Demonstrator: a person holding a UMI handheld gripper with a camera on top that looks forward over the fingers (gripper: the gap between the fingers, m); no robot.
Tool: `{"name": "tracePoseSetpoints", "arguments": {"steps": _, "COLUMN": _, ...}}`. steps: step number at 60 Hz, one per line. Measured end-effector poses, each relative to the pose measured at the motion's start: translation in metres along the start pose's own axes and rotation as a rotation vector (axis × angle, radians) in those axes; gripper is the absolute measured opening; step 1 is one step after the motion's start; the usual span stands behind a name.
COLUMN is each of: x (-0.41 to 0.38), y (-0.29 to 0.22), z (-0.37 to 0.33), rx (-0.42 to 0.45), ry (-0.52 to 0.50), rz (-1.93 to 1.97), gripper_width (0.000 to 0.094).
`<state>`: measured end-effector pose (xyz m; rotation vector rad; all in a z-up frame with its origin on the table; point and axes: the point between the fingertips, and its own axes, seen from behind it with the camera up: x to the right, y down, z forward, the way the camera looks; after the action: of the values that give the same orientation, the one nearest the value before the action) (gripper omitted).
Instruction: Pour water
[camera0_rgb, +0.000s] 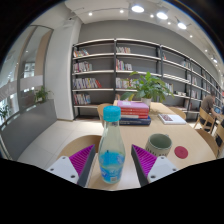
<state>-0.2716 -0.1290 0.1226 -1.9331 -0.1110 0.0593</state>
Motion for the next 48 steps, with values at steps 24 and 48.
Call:
{"name": "tracePoseSetpoints", "arguments": {"steps": 24, "x": -0.012, "y": 0.003, "z": 0.042, "rx": 0.142, "ry": -0.028, "rz": -0.027, "gripper_width": 0.0448}}
{"name": "tracePoseSetpoints", "arguments": {"steps": 48, "x": -0.045, "y": -0.027, "z": 0.058, "rx": 0.155, "ry": -0.132, "rz": 0.203, "gripper_width": 0.0364}}
